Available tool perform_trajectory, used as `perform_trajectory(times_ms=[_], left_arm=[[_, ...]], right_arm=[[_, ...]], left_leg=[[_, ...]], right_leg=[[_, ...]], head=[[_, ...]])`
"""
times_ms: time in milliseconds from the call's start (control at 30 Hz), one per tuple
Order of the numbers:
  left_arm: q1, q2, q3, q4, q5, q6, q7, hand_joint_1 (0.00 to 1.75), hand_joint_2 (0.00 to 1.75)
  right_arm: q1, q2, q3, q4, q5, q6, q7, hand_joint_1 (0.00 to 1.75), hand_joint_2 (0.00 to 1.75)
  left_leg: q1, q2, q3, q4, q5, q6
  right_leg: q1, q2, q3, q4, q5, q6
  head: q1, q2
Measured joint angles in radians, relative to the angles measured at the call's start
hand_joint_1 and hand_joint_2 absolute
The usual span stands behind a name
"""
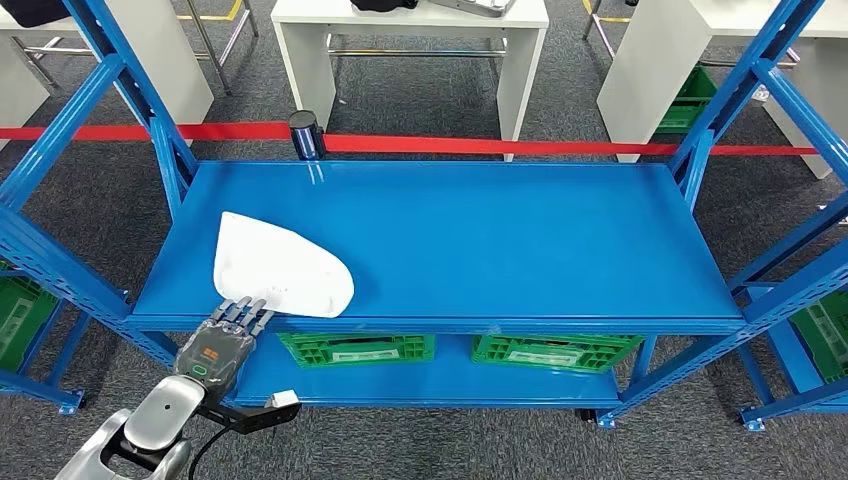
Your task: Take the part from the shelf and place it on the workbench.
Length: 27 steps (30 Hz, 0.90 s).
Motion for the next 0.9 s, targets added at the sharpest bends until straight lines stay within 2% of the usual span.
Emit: perform_trajectory(times_ms=[33, 67, 100, 167, 200, 300, 333, 400, 467, 500, 533, 567, 633, 667, 700, 767, 833, 867, 900], left_arm=[[0.001, -0.001, 0.000, 0.000, 0.000, 0.000, 0.000, 0.00, 1.75], [0.002, -0.002, 0.000, 0.000, 0.000, 0.000, 0.000, 0.00, 1.75], [0.003, -0.002, 0.000, 0.000, 0.000, 0.000, 0.001, 0.00, 1.75], [0.002, -0.003, -0.001, 0.000, 0.000, 0.001, 0.009, 0.00, 1.75], [0.002, -0.002, -0.001, 0.000, 0.000, 0.001, 0.015, 0.00, 1.75], [0.001, 0.005, -0.002, -0.001, 0.000, 0.007, 0.036, 0.00, 1.75], [0.001, 0.010, -0.001, -0.002, 0.000, 0.010, 0.043, 0.00, 1.75], [0.000, 0.021, 0.000, -0.007, 0.000, 0.015, 0.055, 0.00, 1.75], [0.002, 0.030, 0.000, -0.012, 0.000, 0.022, 0.063, 0.00, 1.75], [0.003, 0.034, 0.000, -0.016, 0.000, 0.028, 0.065, 0.00, 1.75], [0.005, 0.037, 0.001, -0.020, 0.000, 0.034, 0.066, 0.00, 1.75], [0.006, 0.040, 0.002, -0.027, 0.000, 0.039, 0.066, 0.00, 1.75], [0.006, 0.046, 0.009, -0.044, 0.000, 0.048, 0.064, 0.00, 1.75], [0.006, 0.048, 0.013, -0.054, 0.000, 0.052, 0.062, 0.00, 1.75], [0.007, 0.050, 0.017, -0.064, 0.000, 0.057, 0.060, 0.00, 1.75], [0.008, 0.054, 0.022, -0.082, 0.000, 0.067, 0.056, 0.00, 1.75], [0.010, 0.056, 0.023, -0.098, 0.000, 0.075, 0.054, 0.00, 1.75], [0.010, 0.056, 0.023, -0.105, 0.000, 0.078, 0.053, 0.00, 1.75], [0.011, 0.055, 0.023, -0.109, 0.000, 0.080, 0.053, 0.00, 1.75]], right_arm=[[0.000, 0.000, -0.001, 0.000, 0.000, 0.000, 0.000, 0.00, 0.00], [0.001, 0.000, -0.001, 0.000, 0.000, 0.000, 0.000, 0.00, 0.00], [0.001, 0.000, -0.001, -0.001, 0.000, 0.000, 0.000, 0.00, 0.00], [-0.001, 0.000, -0.002, -0.004, 0.000, 0.003, 0.000, 0.00, 0.00], [-0.001, 0.001, -0.003, -0.006, 0.000, 0.006, 0.000, 0.00, 0.00], [0.000, 0.005, -0.004, -0.012, 0.000, 0.013, 0.000, 0.00, 0.00], [0.000, 0.007, -0.005, -0.013, 0.000, 0.014, 0.000, 0.00, 0.00], [-0.001, 0.009, -0.005, -0.016, 0.000, 0.013, 0.000, 0.00, 0.00], [0.000, 0.012, -0.005, -0.017, 0.000, 0.012, 0.000, 0.00, 0.00], [0.000, 0.012, -0.005, -0.016, 0.000, 0.011, 0.000, 0.00, 0.00], [0.000, 0.012, -0.005, -0.016, 0.000, 0.011, 0.000, 0.00, 0.00], [0.000, 0.012, -0.005, -0.016, 0.000, 0.010, -0.001, 0.00, 0.00], [0.000, 0.013, -0.005, -0.016, 0.000, 0.009, -0.003, 0.00, 0.00], [-0.001, 0.013, -0.005, -0.015, 0.000, 0.007, -0.004, 0.00, 0.00], [-0.001, 0.014, -0.005, -0.014, 0.000, 0.005, -0.005, 0.00, 0.00], [0.000, 0.015, -0.005, -0.011, 0.000, 0.000, -0.006, 0.00, 0.00], [0.000, 0.016, -0.005, -0.009, 0.000, -0.003, -0.007, 0.00, 0.00], [0.000, 0.015, -0.005, -0.009, 0.000, -0.004, -0.007, 0.00, 0.00], [0.000, 0.015, -0.005, -0.008, 0.000, -0.004, -0.007, 0.00, 0.00]], left_leg=[[-0.001, -0.001, 0.000, 0.001, 0.000, 0.000], [-0.002, -0.002, 0.000, 0.003, -0.001, -0.001], [-0.002, -0.003, 0.000, 0.005, -0.002, -0.003], [-0.006, -0.004, -0.004, 0.014, -0.007, -0.010], [-0.007, -0.005, -0.007, 0.017, -0.009, -0.014], [-0.004, -0.005, -0.013, 0.024, -0.013, -0.025], [-0.002, -0.005, -0.020, 0.040, -0.026, -0.031], [0.002, -0.004, -0.061, 0.129, -0.080, -0.044], [0.006, -0.004, -0.122, 0.263, -0.139, -0.052], [0.008, -0.003, -0.141, 0.302, -0.148, -0.053], [0.008, -0.003, -0.143, 0.304, -0.137, -0.053], [0.009, -0.003, -0.124, 0.265, -0.109, -0.051], [0.006, -0.003, -0.051, 0.121, -0.044, -0.040], [0.004, -0.003, -0.023, 0.063, -0.026, -0.035], [0.000, -0.002, -0.007, 0.029, -0.019, -0.030], [-0.004, -0.003, -0.005, 0.015, -0.019, -0.023], [0.000, -0.001, 0.003, 0.001, -0.008, -0.011], [0.003, 0.000, 0.008, -0.007, -0.003, -0.004], [0.005, 0.001, 0.011, -0.012, 0.002, 0.000]], right_leg=[[0.000, 0.000, 0.003, -0.005, 0.008, 0.005], [0.000, 0.000, 0.027, -0.052, 0.031, 0.011], [0.001, 0.000, 0.064, -0.128, 0.060, 0.016], [0.004, -0.001, 0.124, -0.252, 0.102, 0.012], [0.007, -0.001, 0.137, -0.280, 0.111, 0.006], [0.007, 0.000, 0.137, -0.287, 0.116, -0.010], [0.004, 0.000, 0.138, -0.288, 0.117, -0.015], [0.001, 0.001, 0.139, -0.289, 0.119, -0.021], [0.001, 0.000, 0.138, -0.289, 0.118, -0.024], [0.002, 0.000, 0.138, -0.289, 0.118, -0.024], [0.002, 0.001, 0.139, -0.288, 0.118, -0.024], [0.003, 0.001, 0.140, -0.288, 0.118, -0.024], [0.005, 0.002, 0.143, -0.289, 0.118, -0.023], [0.006, 0.002, 0.142, -0.288, 0.118, -0.021], [0.008, 0.003, 0.141, -0.288, 0.119, -0.020], [0.009, 0.002, 0.138, -0.291, 0.123, -0.011], [0.009, 0.002, 0.131, -0.281, 0.115, -0.003], [0.010, 0.001, 0.118, -0.254, 0.099, -0.003], [0.010, 0.001, 0.095, -0.204, 0.075, -0.005]], head=[[0.000, 0.000], [0.000, 0.000], [0.000, 0.000], [0.000, 0.000], [0.000, 0.000], [-0.001, 0.000], [-0.002, 0.000], [-0.005, 0.000], [-0.006, 0.000], [-0.006, 0.000], [-0.006, 0.000], [-0.006, 0.000], [-0.006, 0.000], [-0.006, 0.000], [-0.006, 0.000], [-0.006, 0.000], [-0.004, 0.000], [-0.003, 0.000], [-0.002, 0.000]])
